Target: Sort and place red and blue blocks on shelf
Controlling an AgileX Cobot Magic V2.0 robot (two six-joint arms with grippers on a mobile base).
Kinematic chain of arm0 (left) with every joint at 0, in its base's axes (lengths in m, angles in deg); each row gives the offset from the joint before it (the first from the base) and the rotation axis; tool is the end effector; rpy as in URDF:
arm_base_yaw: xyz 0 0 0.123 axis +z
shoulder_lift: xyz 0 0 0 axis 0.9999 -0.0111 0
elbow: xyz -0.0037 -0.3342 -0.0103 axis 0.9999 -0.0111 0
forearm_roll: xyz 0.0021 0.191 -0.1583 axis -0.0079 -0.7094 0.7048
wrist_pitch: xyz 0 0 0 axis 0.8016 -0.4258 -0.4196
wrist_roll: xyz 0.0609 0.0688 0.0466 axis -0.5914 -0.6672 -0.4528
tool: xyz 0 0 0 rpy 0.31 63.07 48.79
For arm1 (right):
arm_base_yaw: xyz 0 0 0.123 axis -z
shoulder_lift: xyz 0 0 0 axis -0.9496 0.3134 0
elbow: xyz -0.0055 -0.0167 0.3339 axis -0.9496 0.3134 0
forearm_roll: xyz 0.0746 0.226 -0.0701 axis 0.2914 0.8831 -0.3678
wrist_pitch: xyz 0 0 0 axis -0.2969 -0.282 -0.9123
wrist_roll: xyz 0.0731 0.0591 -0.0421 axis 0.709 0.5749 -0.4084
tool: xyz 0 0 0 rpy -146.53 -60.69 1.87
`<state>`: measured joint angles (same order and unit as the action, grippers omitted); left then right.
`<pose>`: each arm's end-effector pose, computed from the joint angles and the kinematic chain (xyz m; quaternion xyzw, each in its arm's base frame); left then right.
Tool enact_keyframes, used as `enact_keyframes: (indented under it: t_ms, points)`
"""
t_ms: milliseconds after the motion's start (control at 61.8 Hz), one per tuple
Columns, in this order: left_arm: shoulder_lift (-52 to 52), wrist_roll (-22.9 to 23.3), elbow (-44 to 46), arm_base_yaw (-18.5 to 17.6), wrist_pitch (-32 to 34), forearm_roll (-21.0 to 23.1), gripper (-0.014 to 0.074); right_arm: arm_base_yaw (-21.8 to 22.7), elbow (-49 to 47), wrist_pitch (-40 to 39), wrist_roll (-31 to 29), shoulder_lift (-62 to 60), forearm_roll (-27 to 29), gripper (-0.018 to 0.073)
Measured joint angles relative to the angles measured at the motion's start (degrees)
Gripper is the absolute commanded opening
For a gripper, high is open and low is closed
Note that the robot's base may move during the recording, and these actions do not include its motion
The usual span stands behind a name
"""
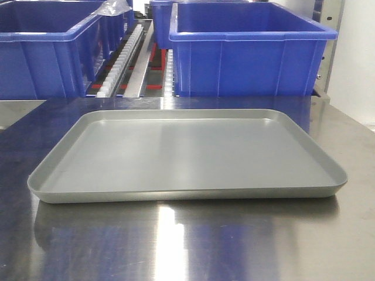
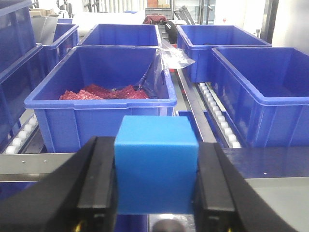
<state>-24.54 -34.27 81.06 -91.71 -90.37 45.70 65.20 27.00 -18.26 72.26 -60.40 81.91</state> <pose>0.0319 -0.0041 0.3285 0.0061 0.6926 -0.0428 0.7201 0.0409 0.0059 0.3449 -0.0177 0.7074 0.0706 0.7031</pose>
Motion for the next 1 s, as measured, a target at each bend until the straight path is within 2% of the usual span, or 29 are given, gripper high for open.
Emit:
enact_keyframes:
  t_ms: [1004]
  points:
    - [0.0,0.0,0.0,0.0,0.0,0.0,0.0125,0.0,0.0,0.0,0.0,-0.1,0.0,0.0050]
